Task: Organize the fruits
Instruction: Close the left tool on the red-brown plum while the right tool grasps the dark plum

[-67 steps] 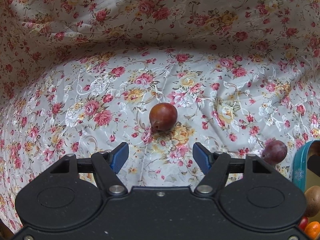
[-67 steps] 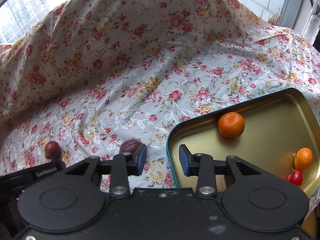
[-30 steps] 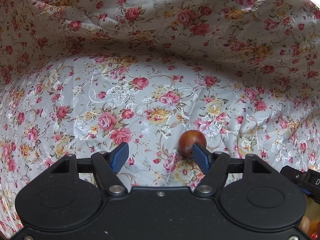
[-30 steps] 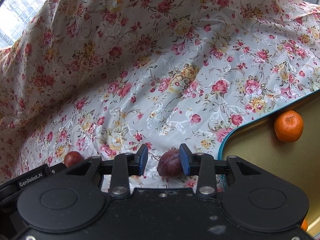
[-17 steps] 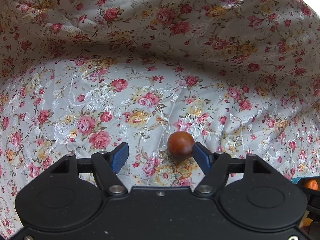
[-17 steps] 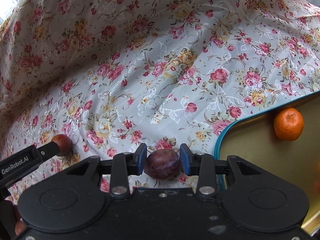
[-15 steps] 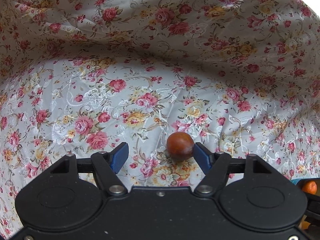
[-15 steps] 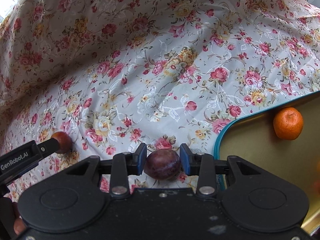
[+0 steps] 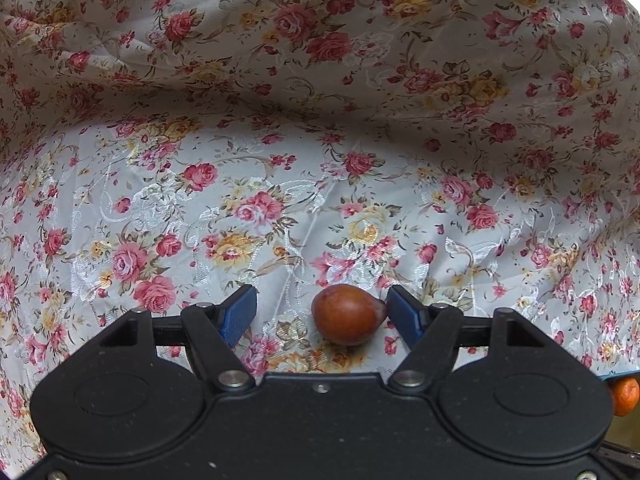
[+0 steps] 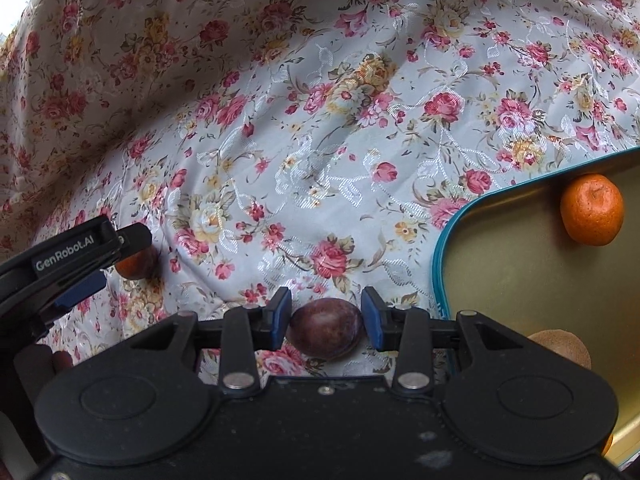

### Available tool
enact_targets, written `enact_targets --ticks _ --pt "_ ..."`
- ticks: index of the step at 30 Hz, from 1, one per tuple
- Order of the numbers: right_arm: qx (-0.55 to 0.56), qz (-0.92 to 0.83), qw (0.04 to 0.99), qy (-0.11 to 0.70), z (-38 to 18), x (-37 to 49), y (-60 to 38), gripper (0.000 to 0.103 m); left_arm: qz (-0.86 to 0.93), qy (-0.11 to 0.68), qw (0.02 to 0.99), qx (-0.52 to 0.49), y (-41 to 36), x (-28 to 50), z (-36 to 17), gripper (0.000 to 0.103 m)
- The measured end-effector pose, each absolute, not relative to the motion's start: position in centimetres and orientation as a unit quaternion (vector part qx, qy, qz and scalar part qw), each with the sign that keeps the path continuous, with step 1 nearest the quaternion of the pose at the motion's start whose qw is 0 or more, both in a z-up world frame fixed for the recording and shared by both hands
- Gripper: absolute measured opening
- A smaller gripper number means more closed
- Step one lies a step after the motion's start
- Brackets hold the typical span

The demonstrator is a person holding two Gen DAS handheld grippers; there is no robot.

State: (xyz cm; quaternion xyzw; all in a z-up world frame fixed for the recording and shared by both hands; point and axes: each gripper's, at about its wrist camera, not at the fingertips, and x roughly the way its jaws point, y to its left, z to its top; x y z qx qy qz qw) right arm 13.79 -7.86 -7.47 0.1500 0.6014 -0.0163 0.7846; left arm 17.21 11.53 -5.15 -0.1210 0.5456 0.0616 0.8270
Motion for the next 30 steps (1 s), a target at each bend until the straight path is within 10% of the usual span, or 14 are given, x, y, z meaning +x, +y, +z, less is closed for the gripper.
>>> enact_targets --ticks 13,30 --pt "0.151 -0.008 0.783 0.604 -7.2 13.3 -8.0 0.04 0.041 0.552 0.827 -0.101 9.4 17.7 -5.8 0.049" --pt "0.159 0.013 0.796 0.584 -5.7 12.2 -7.4 0.022 0.043 0.563 0.817 -0.121 10.7 16.3 -3.5 0.049"
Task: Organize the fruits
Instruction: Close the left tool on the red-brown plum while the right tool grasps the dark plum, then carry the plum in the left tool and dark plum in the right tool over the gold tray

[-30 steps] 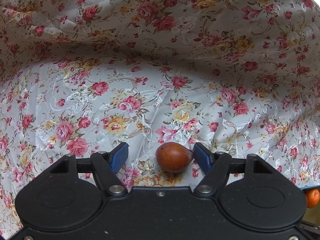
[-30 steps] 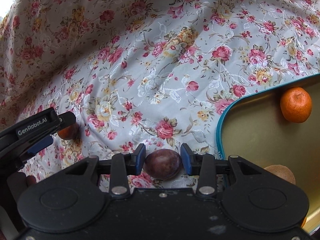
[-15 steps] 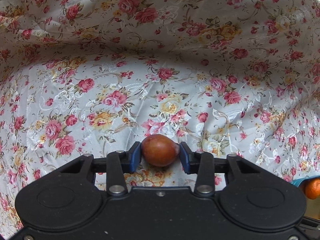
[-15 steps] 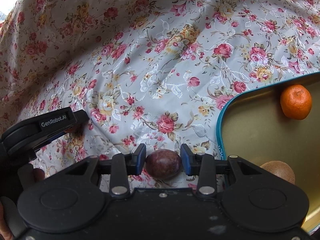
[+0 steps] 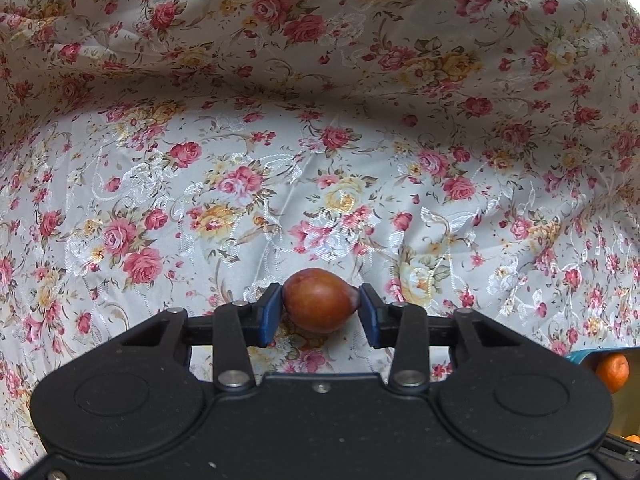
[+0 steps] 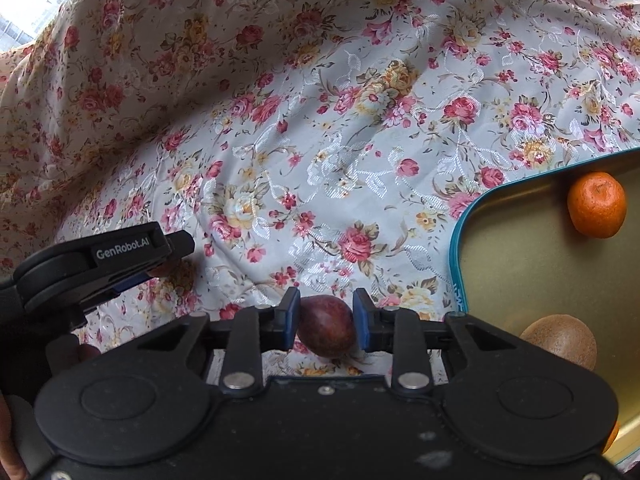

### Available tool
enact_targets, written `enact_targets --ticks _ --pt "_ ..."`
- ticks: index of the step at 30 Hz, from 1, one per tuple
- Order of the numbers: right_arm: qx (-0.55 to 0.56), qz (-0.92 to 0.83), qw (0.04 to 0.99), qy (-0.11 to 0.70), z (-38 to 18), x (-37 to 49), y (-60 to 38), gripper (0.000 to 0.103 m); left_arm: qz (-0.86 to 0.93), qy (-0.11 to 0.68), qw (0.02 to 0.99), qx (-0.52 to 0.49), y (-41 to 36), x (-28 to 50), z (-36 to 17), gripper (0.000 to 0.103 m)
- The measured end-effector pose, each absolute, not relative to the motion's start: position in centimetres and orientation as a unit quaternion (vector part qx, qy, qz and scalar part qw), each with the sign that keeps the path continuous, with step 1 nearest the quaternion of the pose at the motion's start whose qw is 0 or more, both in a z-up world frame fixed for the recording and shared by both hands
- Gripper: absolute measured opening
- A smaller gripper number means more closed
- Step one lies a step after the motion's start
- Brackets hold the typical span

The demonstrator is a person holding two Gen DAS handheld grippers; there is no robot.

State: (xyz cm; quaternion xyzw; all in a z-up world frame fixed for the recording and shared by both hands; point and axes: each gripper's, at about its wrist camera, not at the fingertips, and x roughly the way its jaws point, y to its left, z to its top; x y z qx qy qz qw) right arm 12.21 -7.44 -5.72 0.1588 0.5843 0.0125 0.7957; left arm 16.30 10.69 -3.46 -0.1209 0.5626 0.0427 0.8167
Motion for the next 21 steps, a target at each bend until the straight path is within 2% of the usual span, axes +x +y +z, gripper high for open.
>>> enact_targets --ticks 2,5,10,12,21 --pt "0.157 0.015 0.801 0.577 -5.3 12.0 -7.5 0.013 0.039 0.563 0.817 -0.117 10.3 16.3 -3.4 0.049" --pt "0.157 0.011 0.805 0.572 -5.0 11.6 -7.8 0.012 0.039 0.56 0.82 -0.107 9.5 16.0 -3.2 0.049" --pt "0.182 0.012 0.796 0.577 -5.3 11.7 -8.1 0.023 0.046 0.562 0.818 -0.111 9.8 15.8 -2.9 0.049" --pt "0.172 0.007 0.793 0.585 -5.7 11.7 -7.8 0.031 0.05 0.565 0.817 -0.107 10.0 15.7 -2.9 0.049" --pt "0.163 0.033 0.778 0.605 -6.7 11.7 -6.4 0.039 0.057 0.586 0.802 -0.099 10.3 15.5 -3.0 0.049"
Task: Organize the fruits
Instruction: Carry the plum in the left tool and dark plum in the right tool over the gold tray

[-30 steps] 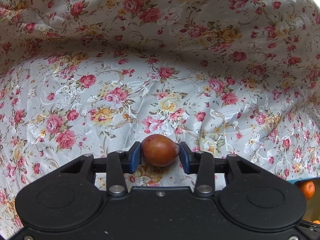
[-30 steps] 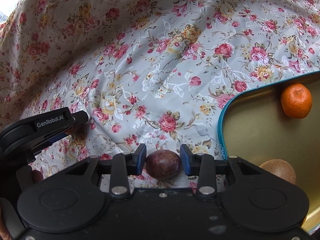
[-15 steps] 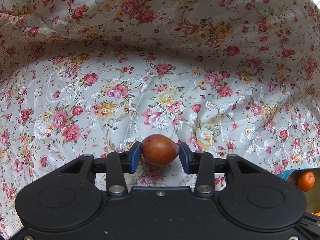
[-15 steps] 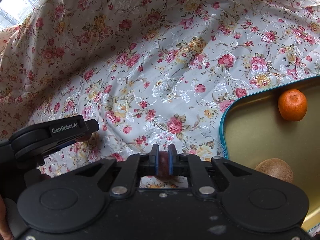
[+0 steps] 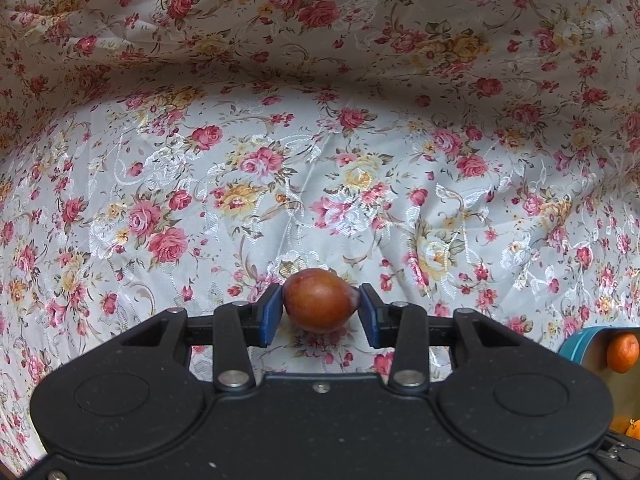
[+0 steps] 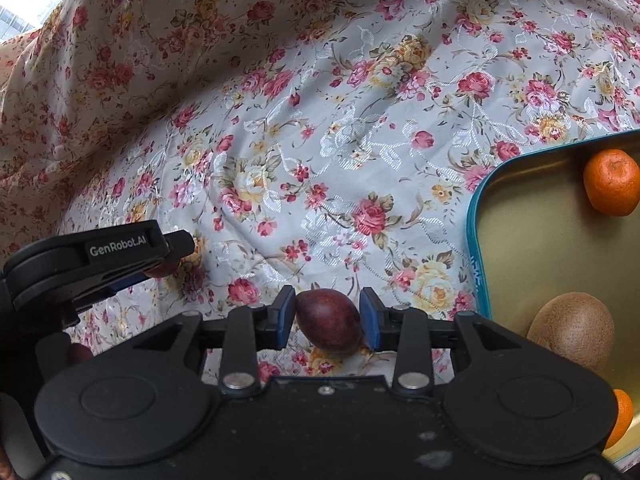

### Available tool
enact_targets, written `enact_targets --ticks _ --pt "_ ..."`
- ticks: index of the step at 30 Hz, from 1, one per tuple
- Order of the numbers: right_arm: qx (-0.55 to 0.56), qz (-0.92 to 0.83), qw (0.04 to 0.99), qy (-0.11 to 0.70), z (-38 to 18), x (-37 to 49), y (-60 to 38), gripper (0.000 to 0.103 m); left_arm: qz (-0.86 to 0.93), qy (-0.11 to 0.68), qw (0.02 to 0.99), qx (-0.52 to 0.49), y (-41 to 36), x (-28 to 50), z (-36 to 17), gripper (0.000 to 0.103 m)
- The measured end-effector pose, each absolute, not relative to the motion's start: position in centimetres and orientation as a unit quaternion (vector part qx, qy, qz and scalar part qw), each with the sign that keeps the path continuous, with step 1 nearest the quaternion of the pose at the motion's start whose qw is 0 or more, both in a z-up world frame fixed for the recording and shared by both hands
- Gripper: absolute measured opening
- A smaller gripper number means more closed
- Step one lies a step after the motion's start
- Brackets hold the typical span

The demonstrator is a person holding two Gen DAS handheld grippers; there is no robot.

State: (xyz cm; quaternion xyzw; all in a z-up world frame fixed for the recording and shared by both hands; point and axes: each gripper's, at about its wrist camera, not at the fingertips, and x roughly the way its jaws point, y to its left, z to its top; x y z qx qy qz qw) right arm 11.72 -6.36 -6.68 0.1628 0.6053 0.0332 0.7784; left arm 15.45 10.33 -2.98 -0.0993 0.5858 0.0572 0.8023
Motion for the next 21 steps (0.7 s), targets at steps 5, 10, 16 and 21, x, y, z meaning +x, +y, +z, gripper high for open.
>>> enact_targets --ticks 5,10,16,21 --pt "0.142 0.041 0.778 0.61 -6.9 11.4 -5.0 0.039 0.055 0.581 0.808 -0.084 10.0 14.9 -2.3 0.049" --pt "0.108 0.039 0.778 0.618 -7.3 10.9 -3.7 0.036 0.054 0.58 0.808 -0.084 10.1 14.5 -2.2 0.049" --pt "0.081 0.03 0.793 0.604 -6.9 9.6 -3.2 0.035 0.05 0.582 0.807 -0.083 9.7 13.9 -2.6 0.049" --pt "0.106 0.027 0.806 0.582 -5.9 8.4 -4.8 0.035 0.039 0.577 0.812 -0.076 8.8 13.3 -2.4 0.049"
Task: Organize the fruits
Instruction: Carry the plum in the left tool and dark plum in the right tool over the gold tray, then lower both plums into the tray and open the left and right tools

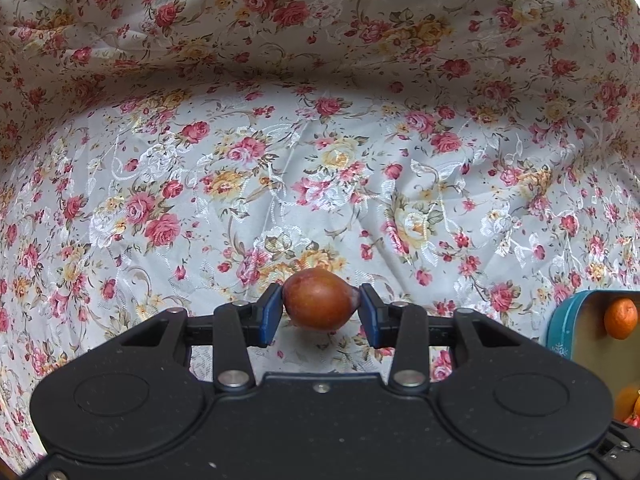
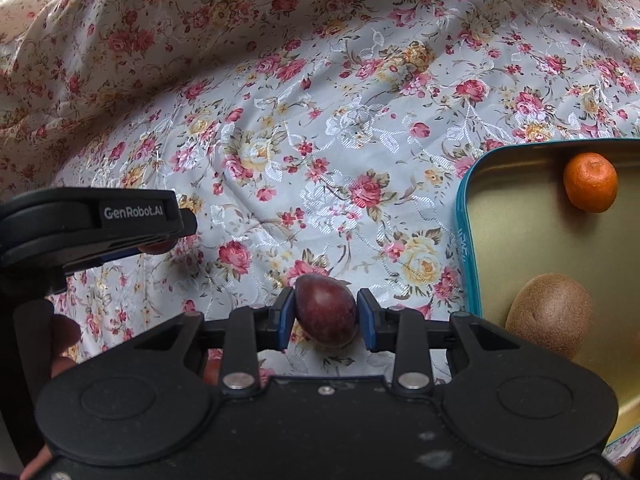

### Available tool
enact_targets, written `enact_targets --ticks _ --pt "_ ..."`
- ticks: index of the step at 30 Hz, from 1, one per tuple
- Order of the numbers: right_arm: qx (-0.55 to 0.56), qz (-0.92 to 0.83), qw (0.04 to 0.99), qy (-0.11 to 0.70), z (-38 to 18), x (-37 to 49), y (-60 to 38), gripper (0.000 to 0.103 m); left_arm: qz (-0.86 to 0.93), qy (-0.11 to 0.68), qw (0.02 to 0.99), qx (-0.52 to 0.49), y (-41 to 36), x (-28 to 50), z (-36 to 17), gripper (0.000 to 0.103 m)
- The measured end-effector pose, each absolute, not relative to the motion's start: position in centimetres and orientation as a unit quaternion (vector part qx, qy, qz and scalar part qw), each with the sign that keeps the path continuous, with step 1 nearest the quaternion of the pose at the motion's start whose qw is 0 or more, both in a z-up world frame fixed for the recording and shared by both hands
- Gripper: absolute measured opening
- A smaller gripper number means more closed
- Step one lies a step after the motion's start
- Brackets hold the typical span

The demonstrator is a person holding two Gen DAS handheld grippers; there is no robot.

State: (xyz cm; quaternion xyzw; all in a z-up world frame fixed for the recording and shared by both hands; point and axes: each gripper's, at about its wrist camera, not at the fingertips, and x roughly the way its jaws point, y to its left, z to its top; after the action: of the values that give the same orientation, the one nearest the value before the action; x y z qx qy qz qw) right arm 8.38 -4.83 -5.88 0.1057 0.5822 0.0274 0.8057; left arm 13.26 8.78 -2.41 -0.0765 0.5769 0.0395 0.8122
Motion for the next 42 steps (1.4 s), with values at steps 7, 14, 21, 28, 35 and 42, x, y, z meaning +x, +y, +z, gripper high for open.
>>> enact_targets --ticks 7,14,21,28,35,42 --pt "0.167 0.006 0.833 0.528 -3.3 7.0 -8.9 0.035 0.015 0.56 0.826 -0.071 6.5 12.5 -1.6 0.049" --pt "0.189 -0.072 0.862 0.466 -1.4 5.2 -14.4 0.035 -0.031 0.54 0.839 -0.053 1.4 11.6 -0.3 0.049" --pt "0.183 -0.184 0.853 0.453 -1.8 3.5 -20.6 0.035 -0.092 0.531 0.842 -0.029 -4.8 10.3 0.2 0.049" --pt "0.214 -0.239 0.835 0.447 -2.4 0.5 -27.1 0.035 -0.131 0.531 0.837 -0.007 -10.1 8.9 0.2 0.049" --pt "0.237 -0.278 0.823 0.435 -2.4 -2.7 -31.9 0.035 -0.168 0.537 0.827 0.011 -14.9 7.3 -0.2 0.049" --pt "0.253 -0.291 0.817 0.428 -2.4 -4.6 -34.9 0.035 -0.186 0.539 0.821 0.027 -17.9 5.9 -0.6 0.049"
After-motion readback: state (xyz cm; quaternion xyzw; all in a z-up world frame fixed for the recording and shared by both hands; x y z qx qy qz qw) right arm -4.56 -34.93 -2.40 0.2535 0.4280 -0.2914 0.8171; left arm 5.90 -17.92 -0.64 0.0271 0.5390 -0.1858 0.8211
